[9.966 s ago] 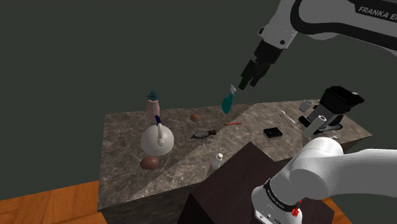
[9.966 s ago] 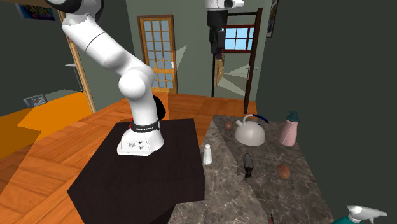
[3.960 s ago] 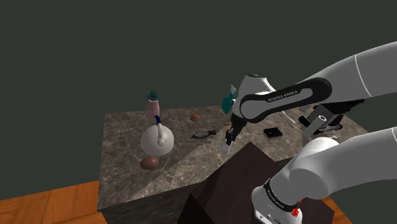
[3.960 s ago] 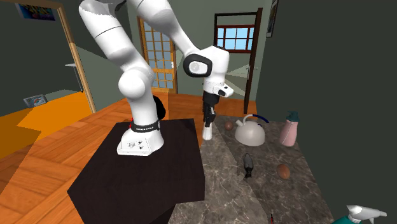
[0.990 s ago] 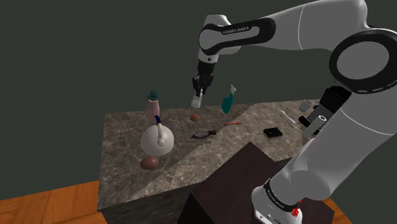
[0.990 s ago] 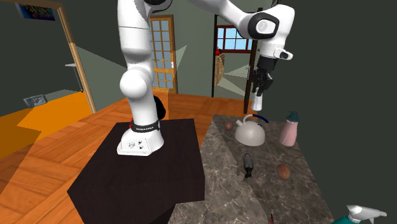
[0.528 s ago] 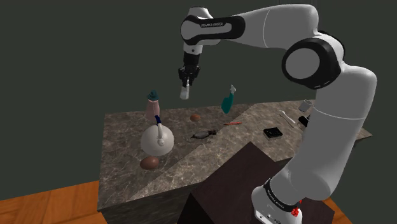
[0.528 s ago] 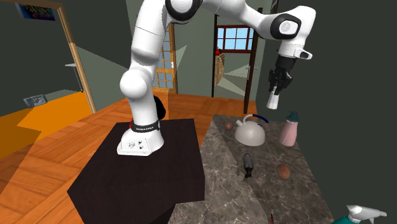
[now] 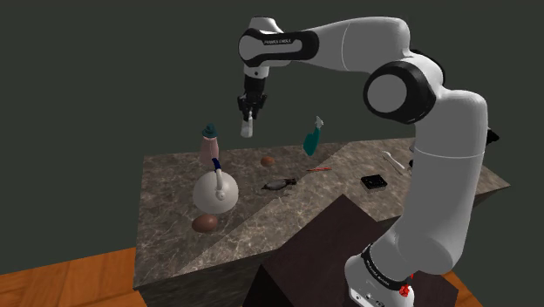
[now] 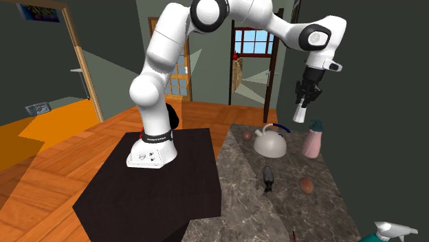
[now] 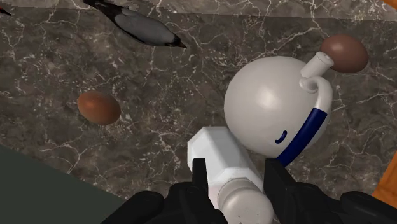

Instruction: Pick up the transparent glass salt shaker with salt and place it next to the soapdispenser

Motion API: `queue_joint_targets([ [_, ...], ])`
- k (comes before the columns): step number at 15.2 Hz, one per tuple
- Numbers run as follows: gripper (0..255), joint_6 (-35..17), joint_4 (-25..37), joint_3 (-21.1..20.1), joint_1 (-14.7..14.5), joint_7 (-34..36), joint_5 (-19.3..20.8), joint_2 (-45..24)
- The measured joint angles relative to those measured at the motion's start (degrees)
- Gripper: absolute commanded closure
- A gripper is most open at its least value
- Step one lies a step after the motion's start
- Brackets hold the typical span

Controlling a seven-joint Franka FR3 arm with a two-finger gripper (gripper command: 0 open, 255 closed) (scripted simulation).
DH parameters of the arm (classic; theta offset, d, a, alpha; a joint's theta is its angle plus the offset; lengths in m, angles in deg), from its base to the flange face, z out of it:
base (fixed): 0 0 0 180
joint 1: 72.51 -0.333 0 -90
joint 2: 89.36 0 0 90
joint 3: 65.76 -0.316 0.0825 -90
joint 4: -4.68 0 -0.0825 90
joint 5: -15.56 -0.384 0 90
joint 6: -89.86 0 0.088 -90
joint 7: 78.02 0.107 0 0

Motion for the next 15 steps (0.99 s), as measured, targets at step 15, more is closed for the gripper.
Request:
queue_joint_targets([
  [15, 255, -9.3, -5.4, -0.1, 0.0, -0.8, -0.4, -3.9],
])
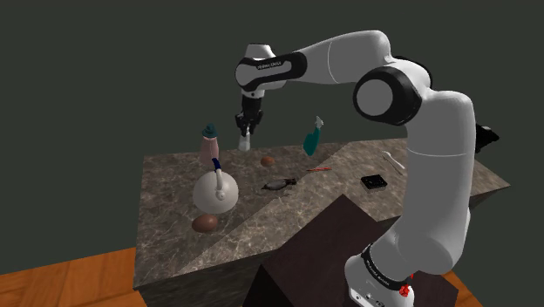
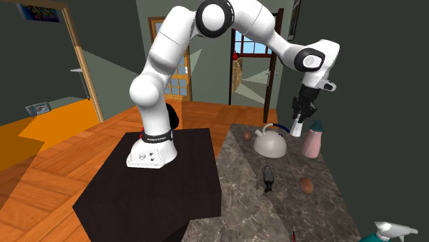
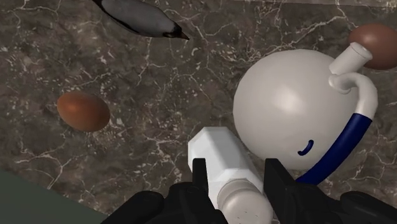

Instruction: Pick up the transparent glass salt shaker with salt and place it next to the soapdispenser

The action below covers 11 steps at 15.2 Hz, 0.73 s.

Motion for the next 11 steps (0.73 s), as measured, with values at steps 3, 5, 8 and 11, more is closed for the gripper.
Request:
queue_joint_targets([
  [3, 255, -1.8, -0.7, -0.1, 0.0, -0.1, -0.1, -1.2],
  [5, 255, -3.1, -1.3, -0.1, 0.0, -0.2, -0.2, -1.8],
  [8, 255, -4.7, -1.7, -0.1, 0.1, -0.5, -0.3, -3.1],
  [11, 255, -6.2, -1.7, -0.2, 0.1, -0.5, -0.4, -4.5],
])
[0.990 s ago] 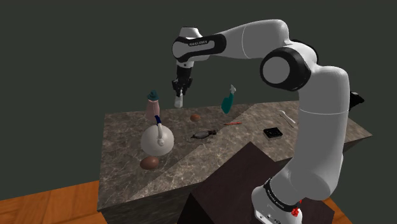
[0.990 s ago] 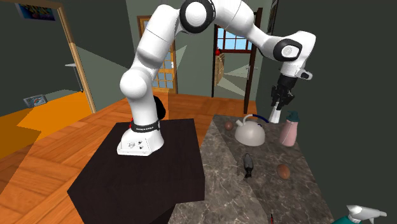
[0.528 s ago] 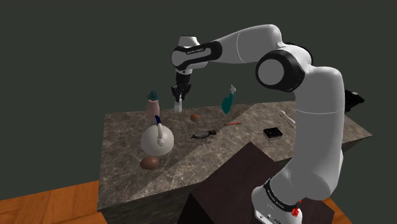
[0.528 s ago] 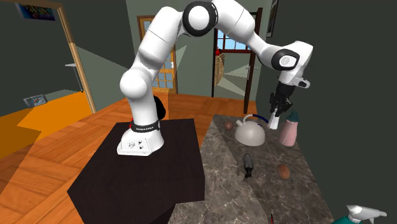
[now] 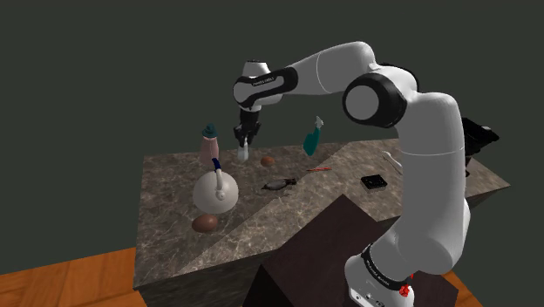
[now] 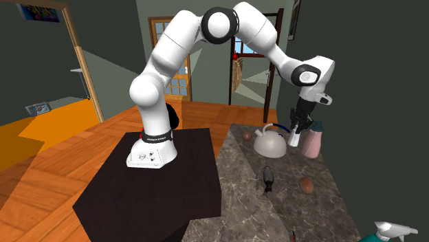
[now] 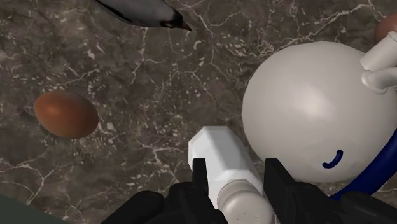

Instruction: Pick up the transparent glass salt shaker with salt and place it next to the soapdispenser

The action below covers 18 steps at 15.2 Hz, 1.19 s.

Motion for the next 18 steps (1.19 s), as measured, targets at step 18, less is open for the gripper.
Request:
queue_joint_targets([
  [18, 255, -8.6, 0.7, -0.5, 0.3, -0.8, -0.6, -9.3],
])
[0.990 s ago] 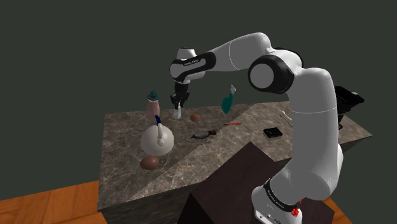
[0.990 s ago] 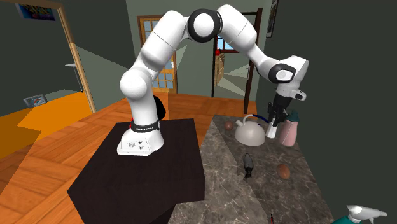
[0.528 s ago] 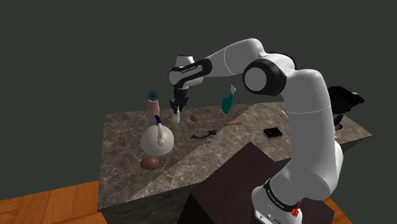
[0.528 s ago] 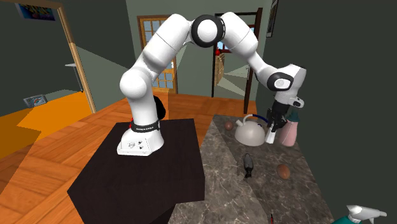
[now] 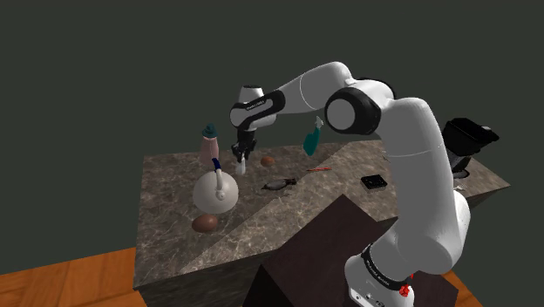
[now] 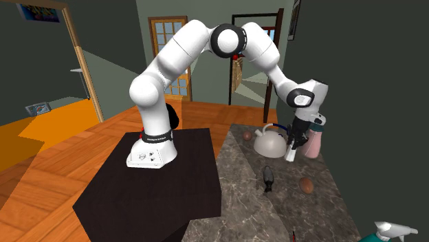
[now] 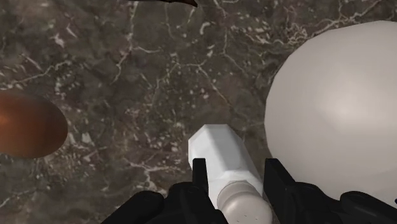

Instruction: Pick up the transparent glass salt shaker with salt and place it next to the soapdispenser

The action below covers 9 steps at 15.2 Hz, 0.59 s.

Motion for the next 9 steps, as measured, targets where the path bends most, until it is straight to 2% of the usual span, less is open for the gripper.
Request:
queue_joint_targets([
  [9, 255, -2.3, 0.7, -0.2, 0.1, -0.2, -0.2, -3.0],
])
